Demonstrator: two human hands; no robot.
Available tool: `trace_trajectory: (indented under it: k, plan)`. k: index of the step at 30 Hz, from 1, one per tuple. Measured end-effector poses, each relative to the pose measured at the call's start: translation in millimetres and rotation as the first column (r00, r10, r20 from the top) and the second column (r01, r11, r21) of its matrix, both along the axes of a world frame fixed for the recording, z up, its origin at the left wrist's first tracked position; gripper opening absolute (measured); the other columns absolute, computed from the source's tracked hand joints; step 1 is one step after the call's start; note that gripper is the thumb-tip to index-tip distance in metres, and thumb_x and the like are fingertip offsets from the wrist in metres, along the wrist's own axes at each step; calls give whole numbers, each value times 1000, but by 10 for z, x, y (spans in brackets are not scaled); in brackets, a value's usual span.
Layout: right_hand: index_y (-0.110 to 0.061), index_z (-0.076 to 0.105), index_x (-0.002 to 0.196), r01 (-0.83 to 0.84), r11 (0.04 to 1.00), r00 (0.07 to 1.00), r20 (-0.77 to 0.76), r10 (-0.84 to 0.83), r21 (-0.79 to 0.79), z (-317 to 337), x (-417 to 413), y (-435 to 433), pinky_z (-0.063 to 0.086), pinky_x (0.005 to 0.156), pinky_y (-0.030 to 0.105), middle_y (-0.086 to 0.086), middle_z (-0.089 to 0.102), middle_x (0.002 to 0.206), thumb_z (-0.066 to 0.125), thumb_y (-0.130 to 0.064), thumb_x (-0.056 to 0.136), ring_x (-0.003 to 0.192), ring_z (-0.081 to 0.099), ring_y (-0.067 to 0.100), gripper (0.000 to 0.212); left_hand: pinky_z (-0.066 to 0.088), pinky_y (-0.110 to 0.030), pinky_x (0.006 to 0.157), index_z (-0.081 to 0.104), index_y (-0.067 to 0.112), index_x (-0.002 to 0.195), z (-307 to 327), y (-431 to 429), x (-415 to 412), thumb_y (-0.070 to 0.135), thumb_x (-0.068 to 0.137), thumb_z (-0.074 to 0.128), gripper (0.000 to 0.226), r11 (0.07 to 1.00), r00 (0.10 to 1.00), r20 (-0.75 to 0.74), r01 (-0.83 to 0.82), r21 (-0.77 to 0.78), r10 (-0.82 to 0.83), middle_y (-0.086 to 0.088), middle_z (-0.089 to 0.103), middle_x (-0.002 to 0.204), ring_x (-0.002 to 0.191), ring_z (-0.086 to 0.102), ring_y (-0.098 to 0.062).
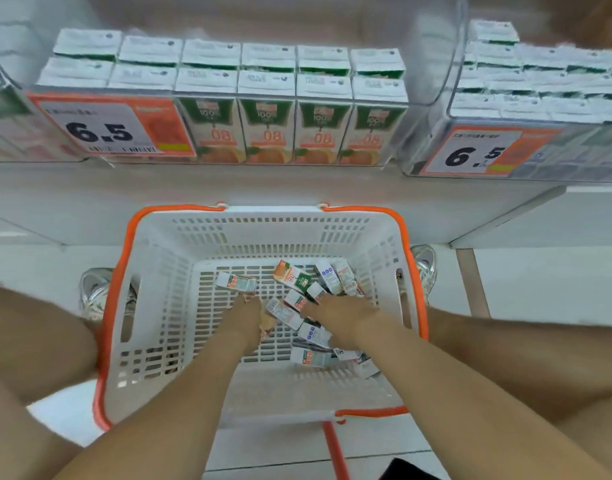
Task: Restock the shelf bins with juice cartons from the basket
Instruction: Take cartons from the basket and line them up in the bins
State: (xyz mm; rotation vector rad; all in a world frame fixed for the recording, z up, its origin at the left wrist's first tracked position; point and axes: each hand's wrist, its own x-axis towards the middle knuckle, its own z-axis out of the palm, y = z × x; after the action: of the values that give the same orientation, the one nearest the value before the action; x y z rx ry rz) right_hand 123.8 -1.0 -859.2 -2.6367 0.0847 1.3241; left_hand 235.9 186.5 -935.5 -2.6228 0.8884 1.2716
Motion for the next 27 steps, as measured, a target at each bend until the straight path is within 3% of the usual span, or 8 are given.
trace_trajectory:
  k: [3, 6, 10, 14, 18, 21, 24, 27]
  plan:
    - [-28, 46, 152, -87, 995, 995, -45, 86, -39, -107, 25, 83, 56, 87, 49, 15, 47, 140, 64, 1, 95, 117, 60, 42, 67, 58, -27, 83, 53, 8, 141, -153, 82, -5, 8, 98, 60, 44, 998, 999, 38, 30, -59, -28, -13, 50, 141, 95, 64, -22]
    - [-25, 52, 149, -84, 995, 995, -67, 81, -50, -130, 16, 52, 55, 90, 46, 15, 45, 145, 61, 2, 97, 120, 60, 41, 59, 52, -42, 102, 44, 13, 147, -256, 96, -39, 1, 85, 73, 70, 992, 990, 109, -74, -106, 85, -11, 40, 147, 122, 54, -33]
    - [-26, 52, 151, 144, 988, 985, -107, -137, 63, -148, -17, -47, 51, 89, 38, 11, 41, 149, 58, 7, 97, 122, 59, 35, 63, 49, -48, 106, 40, 24, 152, -302, 110, -63, -7, 83, 69, 81, 996, 982, 170, -71, -49, 78, -9, 27, 155, 134, 42, -40]
    - [-32, 62, 133, 384, 903, 923, -47, -382, 194, -103, 14, -152, 52, 66, 27, 7, 59, 128, 59, -10, 95, 85, 64, 17, 44, 56, -42, 94, 46, 17, 143, -335, 120, -35, -8, 81, 73, 72, 996, 982, 170, -77, -54, 86, -8, 37, 147, 122, 55, -33]
    - [-40, 62, 106, 493, 818, 855, 10, -519, 297, 153, 123, -270, 60, 86, 40, 8, 59, 134, 72, -11, 80, 107, 65, 24, 40, 54, -37, 80, 47, 21, 130, -196, 173, -1, 28, 82, 84, 61, 996, 985, 153, -73, -49, 79, -1, 60, 120, 107, 62, -25]
    - [-37, 61, 109, 532, 752, 813, 14, -582, 389, 397, 229, -344, 59, 86, 43, 9, 42, 160, 65, 4, 86, 125, 61, 27, 47, 48, -30, 69, 52, 23, 109, -102, 221, 82, 31, 73, 91, 53, 964, 979, -38, -206, -169, 202, 4, 58, 98, 86, 58, -18]
    - [-33, 54, 125, 582, 676, 755, 8, -656, 452, 572, 290, -409, 57, 66, 43, 14, 40, 157, 63, 2, 90, 113, 66, 29, 50, 50, -27, 77, 62, 29, 96, 82, 234, 249, 36, 54, 103, 60, 907, 931, -262, -325, -270, 255, 13, 61, 108, 99, 61, -13]
    - [-28, 48, 134, 582, 672, 735, 57, -676, 458, 765, 307, -416, 56, 84, 46, 11, 41, 156, 68, -7, 93, 135, 54, 31, 50, 49, -24, 78, 71, 37, 97, 479, 188, 391, 31, 53, 104, 56, 870, 914, -352, -334, -362, 204, 12, 66, 111, 106, 63, -14]
